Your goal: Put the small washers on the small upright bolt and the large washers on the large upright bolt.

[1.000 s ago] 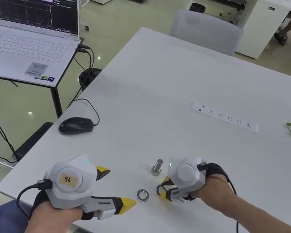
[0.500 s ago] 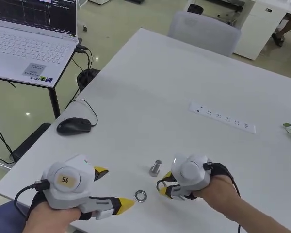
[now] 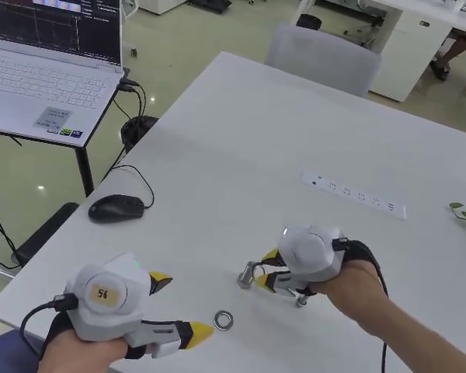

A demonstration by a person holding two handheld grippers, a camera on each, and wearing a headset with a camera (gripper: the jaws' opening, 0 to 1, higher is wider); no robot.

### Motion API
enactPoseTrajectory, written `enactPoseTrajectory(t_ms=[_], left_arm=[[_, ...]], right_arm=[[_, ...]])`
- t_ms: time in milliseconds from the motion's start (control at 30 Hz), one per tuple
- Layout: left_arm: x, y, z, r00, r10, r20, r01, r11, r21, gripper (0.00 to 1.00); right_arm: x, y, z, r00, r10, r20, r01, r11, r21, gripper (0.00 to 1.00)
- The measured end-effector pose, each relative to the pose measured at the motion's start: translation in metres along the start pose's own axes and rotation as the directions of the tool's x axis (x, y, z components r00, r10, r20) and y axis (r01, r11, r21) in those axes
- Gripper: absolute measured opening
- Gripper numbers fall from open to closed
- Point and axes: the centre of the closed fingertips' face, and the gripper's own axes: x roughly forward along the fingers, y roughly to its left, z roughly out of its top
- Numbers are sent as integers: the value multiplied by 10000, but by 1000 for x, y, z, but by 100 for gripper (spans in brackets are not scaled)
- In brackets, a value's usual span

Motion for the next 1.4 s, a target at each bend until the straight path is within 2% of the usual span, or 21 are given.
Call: enactPoseTrajectory(t_ms=[367,767,1233,1400], left_arm=[[-2,1,0,10000,68,27,-68,10000,-43,66],[-4,4,-3,9999,117,7,-117,9999,-115,66],[-4,6,-5,9999,149,1,-149,9997,-188,66],[-4,6,-5,9999,148,-30,-148,9997,-186,66]], right_arm=[[17,-7,1,9991,157,-384,-162,9998,-112,23],[22,-8,-1,9973,299,-677,-309,9994,-137,23],[34,-6,-9,9924,487,-1129,-505,9986,-133,24],[44,-6,-16,9893,591,-1336,-586,9983,75,24]])
